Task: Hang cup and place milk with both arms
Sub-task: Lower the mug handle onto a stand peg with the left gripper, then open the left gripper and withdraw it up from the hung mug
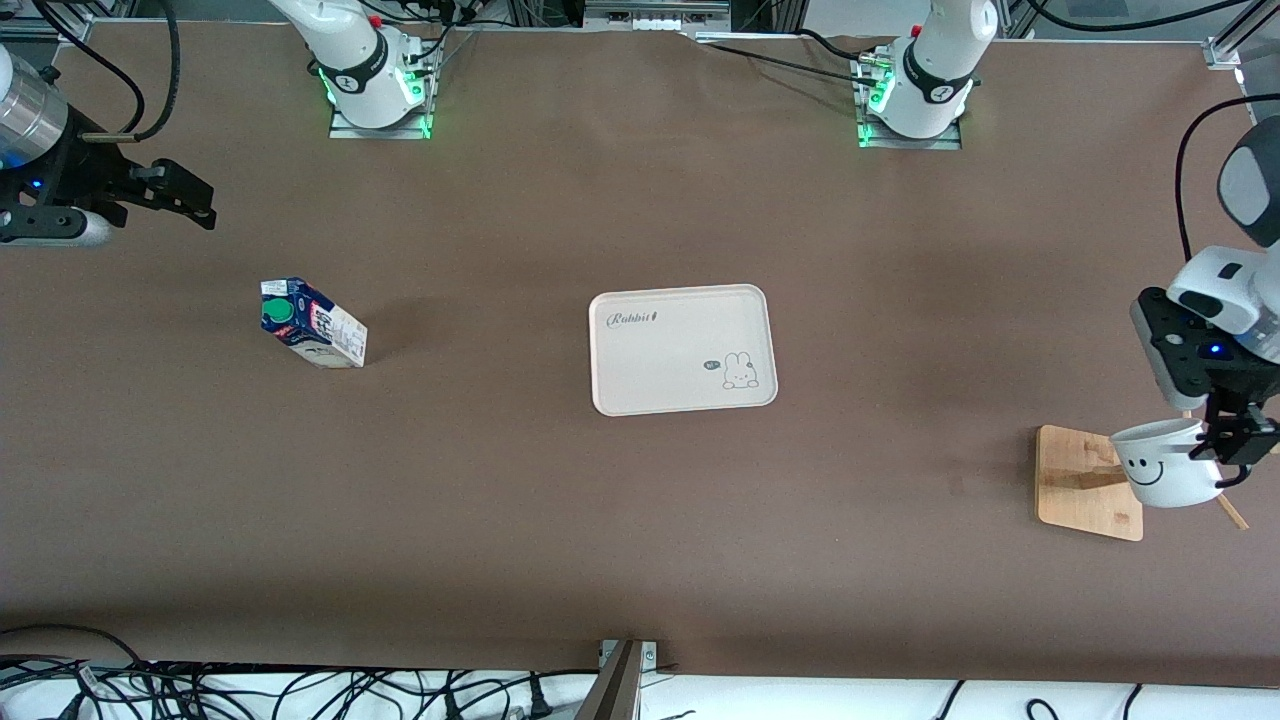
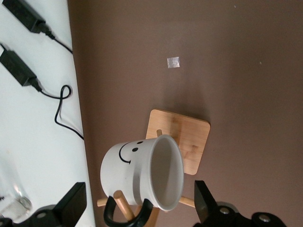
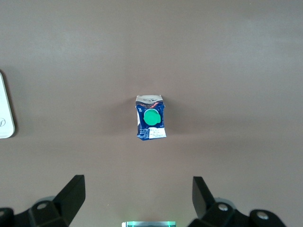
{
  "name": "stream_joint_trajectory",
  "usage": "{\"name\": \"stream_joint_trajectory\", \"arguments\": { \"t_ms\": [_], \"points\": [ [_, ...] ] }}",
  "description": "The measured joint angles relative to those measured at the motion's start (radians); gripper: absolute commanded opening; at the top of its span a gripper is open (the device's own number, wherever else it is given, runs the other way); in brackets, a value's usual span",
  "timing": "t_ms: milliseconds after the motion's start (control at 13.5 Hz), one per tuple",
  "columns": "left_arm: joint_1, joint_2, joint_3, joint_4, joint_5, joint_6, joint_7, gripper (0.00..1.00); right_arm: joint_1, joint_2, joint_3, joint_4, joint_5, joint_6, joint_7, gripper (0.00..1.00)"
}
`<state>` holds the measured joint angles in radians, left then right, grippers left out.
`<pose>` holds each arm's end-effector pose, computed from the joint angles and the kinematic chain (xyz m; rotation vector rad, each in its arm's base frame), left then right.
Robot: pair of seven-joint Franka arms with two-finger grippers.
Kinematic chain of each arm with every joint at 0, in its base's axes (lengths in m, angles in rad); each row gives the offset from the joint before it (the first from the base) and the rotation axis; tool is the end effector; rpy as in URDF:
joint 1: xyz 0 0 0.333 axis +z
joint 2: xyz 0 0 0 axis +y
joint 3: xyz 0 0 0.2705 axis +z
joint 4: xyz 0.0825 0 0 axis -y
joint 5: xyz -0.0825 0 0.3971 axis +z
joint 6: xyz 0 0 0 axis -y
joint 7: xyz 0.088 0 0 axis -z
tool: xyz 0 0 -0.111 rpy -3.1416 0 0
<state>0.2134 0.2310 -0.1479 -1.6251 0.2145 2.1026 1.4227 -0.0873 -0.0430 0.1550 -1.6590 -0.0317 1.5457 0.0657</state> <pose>0.6563 0.0608 0.4609 -2.1477 1.8740 -0.1031 0.5502 0.0351 0.5542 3.0968 0.0030 -0.1055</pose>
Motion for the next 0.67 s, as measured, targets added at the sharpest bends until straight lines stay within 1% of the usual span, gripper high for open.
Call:
{"name": "stream_joint_trajectory", "arguments": {
  "t_ms": [297,445,519,668],
  "points": [
    [-0.007,-0.065,-0.002,0.0,-0.005,-0.156,-0.497,1.0,0.0,0.0,0.0,0.002,0.0,0.0,0.0,1.0],
    [-0.012,-0.098,-0.004,-0.002,-0.005,-0.235,-0.705,1.0,0.0,0.0,0.0,0.002,0.0,0.0,0.0,1.0],
    [-0.016,-0.114,-0.004,-0.007,-0.014,-0.269,-0.796,1.0,0.0,0.0,0.0,0.002,0.0,0.0,0.0,1.0],
    [-0.028,-0.153,-0.006,-0.035,-0.073,-0.326,-0.985,1.0,0.0,0.0,0.0,0.002,0.0,0.0,0.0,1.0]
  ]
}}
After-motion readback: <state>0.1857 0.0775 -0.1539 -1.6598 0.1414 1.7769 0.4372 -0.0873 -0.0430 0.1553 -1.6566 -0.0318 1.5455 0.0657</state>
